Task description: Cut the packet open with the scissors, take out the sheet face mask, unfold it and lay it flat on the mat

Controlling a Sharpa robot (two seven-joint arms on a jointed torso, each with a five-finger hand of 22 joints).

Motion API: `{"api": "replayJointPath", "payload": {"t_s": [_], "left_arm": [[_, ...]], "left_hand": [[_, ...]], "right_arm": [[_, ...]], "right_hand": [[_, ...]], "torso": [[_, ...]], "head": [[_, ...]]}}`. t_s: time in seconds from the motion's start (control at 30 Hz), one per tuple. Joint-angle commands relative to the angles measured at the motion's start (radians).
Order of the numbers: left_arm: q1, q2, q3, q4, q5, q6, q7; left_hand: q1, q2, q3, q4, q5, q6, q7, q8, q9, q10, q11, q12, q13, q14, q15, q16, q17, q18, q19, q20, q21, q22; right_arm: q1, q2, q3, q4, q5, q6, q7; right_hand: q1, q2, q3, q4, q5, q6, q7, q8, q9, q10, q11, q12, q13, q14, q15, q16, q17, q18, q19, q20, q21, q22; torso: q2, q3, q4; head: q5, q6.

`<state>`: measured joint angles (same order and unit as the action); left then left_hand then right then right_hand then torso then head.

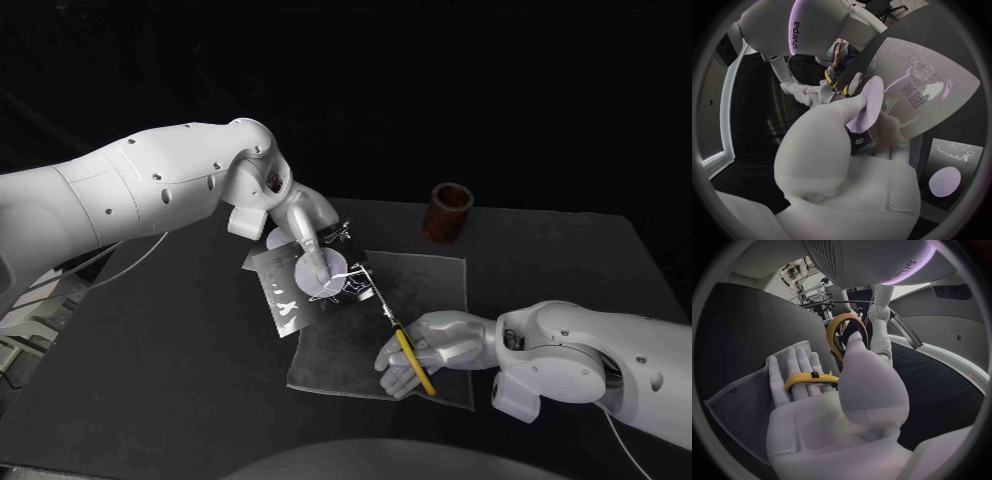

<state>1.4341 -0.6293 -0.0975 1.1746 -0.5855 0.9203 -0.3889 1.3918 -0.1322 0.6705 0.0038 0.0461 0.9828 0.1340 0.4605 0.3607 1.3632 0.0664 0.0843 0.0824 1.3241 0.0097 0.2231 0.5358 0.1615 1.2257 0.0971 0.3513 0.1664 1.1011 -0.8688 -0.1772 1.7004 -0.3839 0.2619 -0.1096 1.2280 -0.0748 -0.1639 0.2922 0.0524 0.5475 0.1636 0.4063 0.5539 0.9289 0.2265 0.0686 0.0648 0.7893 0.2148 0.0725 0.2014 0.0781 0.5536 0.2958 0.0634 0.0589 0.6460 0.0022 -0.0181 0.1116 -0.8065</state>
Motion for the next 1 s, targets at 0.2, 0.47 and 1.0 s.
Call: {"api": "replayJointPath", "payload": {"t_s": [0.2,0.47,1.0], "left_arm": [[0.001,0.007,0.001,0.012,0.002,0.027,0.014],[0.001,0.011,0.001,0.02,0.002,0.033,0.012],[0.001,0.014,0.001,0.038,0.002,0.039,0.008]], "left_hand": [[0.002,0.009,0.008,0.0,0.004,0.004,0.002,0.004,0.056,0.008,-0.002,0.004,0.001,0.003,-0.003,-0.004,0.002,0.019,0.003,-0.005,0.003,0.001],[0.001,0.009,0.009,-0.001,0.004,0.004,0.002,0.004,0.058,0.008,-0.002,0.004,0.001,0.003,-0.003,-0.004,0.002,0.019,0.003,-0.005,0.004,0.001],[0.0,0.01,0.01,-0.001,0.004,0.003,0.002,0.004,0.06,0.008,-0.002,0.004,0.002,0.003,-0.003,-0.004,0.002,0.019,0.003,-0.005,0.005,0.001]], "right_arm": [[0.011,0.011,0.002,0.001,-0.013,0.012,0.019],[0.021,0.02,0.004,-0.003,-0.013,0.013,0.022],[0.032,0.031,0.008,-0.013,-0.014,0.014,0.028]], "right_hand": [[0.001,0.014,-0.002,-0.003,-0.004,-0.007,0.129,0.012,-0.002,0.065,0.005,0.001,0.001,0.01,-0.002,0.004,-0.001,0.063,-0.002,-0.005,-0.001,0.001],[0.006,0.024,-0.007,-0.004,-0.004,-0.006,0.129,0.02,-0.003,0.069,0.004,0.001,0.001,0.016,-0.003,0.005,-0.002,0.063,-0.002,-0.005,-0.001,0.001],[0.015,0.041,-0.018,-0.006,-0.004,-0.004,0.128,0.034,-0.007,0.078,0.003,0.002,0.001,0.027,-0.004,0.007,-0.002,0.065,0.001,-0.005,0.0,0.002]], "torso": [[0.0,-0.0008,0.0008],[0.0,-0.0015,0.0014],[0.0,-0.0009,0.001]], "head": [[0.0,0.001],[0.0,0.002],[0.001,0.003]]}}
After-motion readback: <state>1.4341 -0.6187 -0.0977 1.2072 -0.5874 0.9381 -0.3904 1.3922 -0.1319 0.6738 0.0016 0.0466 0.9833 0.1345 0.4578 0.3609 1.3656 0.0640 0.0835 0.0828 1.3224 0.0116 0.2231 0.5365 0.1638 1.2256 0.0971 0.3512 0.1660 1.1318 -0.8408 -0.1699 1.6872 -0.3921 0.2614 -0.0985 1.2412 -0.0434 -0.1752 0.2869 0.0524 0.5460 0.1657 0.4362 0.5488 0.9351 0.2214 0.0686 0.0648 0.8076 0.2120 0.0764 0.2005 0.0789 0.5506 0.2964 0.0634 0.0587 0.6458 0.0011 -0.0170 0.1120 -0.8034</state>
